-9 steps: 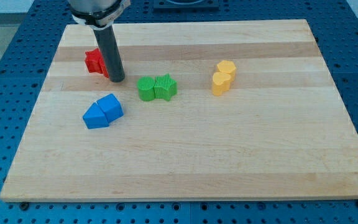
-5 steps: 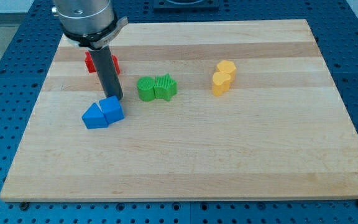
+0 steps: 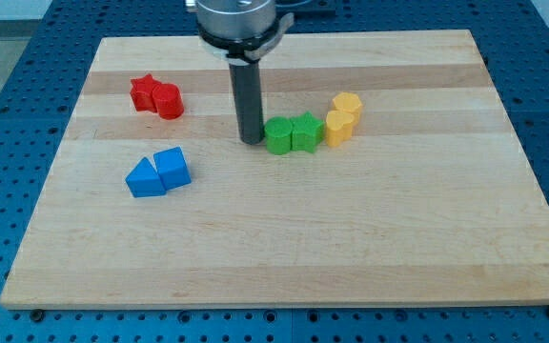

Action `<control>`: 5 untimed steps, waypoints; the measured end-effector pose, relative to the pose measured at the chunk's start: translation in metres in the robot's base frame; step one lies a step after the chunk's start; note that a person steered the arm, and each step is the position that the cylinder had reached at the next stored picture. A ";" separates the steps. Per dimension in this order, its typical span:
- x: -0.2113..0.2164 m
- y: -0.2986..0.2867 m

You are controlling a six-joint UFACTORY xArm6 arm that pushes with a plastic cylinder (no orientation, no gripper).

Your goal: Slide the green circle into the yellow hexagon

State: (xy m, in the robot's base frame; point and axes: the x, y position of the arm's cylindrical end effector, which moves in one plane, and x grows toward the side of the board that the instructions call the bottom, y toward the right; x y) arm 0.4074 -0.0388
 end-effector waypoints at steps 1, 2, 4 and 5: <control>0.000 0.009; 0.000 0.010; 0.023 0.009; 0.042 0.017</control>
State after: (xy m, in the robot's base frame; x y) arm 0.4498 -0.0216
